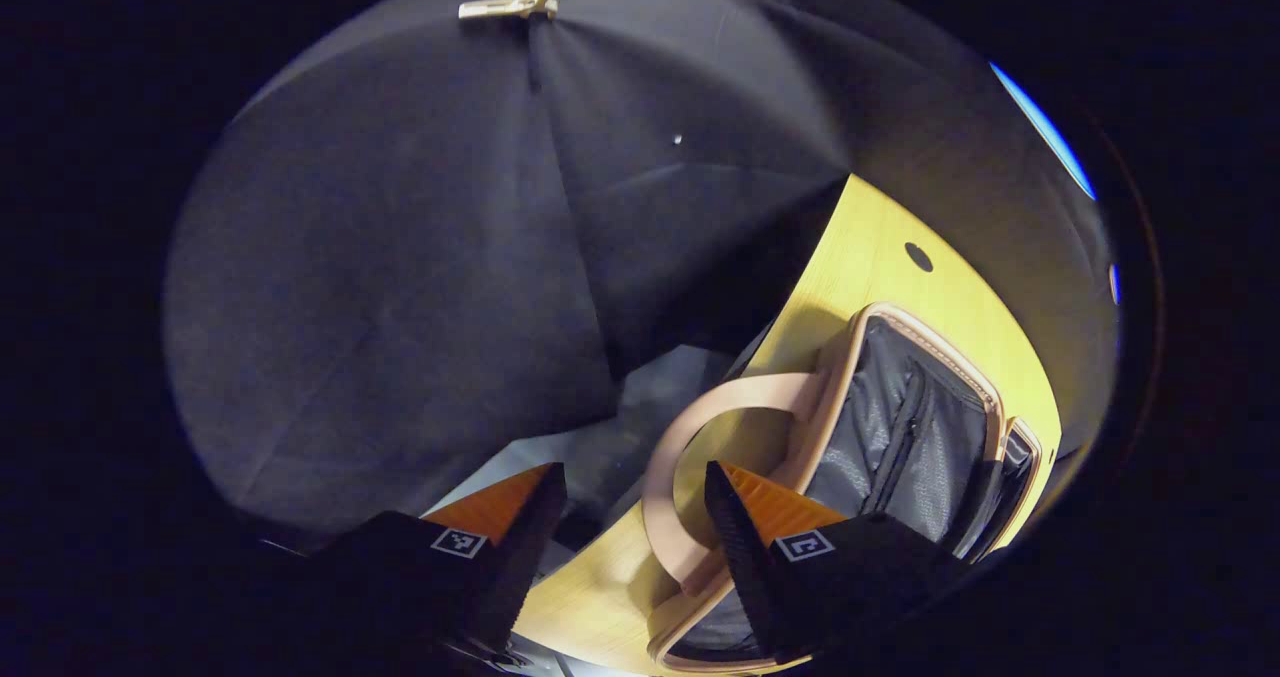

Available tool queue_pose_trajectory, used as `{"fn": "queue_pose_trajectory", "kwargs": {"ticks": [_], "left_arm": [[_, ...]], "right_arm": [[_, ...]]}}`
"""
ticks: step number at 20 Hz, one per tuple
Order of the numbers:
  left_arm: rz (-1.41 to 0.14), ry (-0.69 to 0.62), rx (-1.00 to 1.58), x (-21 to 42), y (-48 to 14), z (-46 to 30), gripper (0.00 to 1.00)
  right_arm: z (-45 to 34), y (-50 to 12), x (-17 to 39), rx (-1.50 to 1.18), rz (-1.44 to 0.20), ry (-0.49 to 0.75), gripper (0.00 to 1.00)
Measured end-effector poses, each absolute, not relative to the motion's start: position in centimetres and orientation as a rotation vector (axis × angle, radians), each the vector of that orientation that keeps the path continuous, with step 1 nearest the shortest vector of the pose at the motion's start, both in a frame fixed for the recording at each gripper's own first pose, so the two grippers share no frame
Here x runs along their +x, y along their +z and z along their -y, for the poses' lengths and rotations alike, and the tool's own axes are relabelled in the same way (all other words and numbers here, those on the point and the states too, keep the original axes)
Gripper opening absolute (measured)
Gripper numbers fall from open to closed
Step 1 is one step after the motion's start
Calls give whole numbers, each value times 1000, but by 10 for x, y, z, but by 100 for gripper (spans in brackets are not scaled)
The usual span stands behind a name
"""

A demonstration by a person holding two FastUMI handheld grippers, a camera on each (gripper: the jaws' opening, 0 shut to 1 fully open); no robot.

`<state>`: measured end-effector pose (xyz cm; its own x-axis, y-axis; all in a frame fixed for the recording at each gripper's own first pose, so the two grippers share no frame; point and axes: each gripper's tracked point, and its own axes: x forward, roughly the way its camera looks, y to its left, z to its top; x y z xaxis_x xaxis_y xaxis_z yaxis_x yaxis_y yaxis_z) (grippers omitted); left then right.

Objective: First open the suitcase, pack the skin care products into it, and then close the suitcase.

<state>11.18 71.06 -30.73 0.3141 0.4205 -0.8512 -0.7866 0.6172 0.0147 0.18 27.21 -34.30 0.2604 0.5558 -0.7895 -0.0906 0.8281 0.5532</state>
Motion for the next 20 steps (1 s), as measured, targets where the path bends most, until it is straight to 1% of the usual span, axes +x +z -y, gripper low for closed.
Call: {"fn": "queue_pose_trajectory", "kwargs": {"ticks": [3,4,5,7,10,12,14,17,20], "left_arm": [[-997,860,-454,110,-329,-716,87],[-1002,828,-480,116,-333,-711,84],[-1009,802,-494,121,-336,-705,64],[-1004,798,-451,125,-330,-709,25],[-931,720,-396,133,-304,-702,20],[-907,668,-339,136,-280,-693,17],[-851,617,-266,143,-250,-688,14],[-744,532,-174,151,-182,-661,11],[-604,419,-208,164,-102,-610,10]], "right_arm": [[-265,-342,-6,454,-1244,432,90],[-263,-341,-7,462,-1248,424,90],[-263,-341,-8,469,-1244,419,90],[-259,-339,-9,467,-1238,405,90],[-260,-329,-11,476,-1221,411,90],[-265,-322,-13,476,-1204,432,90],[-264,-312,-12,456,-1187,451,90],[-270,-303,-9,443,-1151,492,90],[-275,-288,-4,438,-1106,555,90]]}}
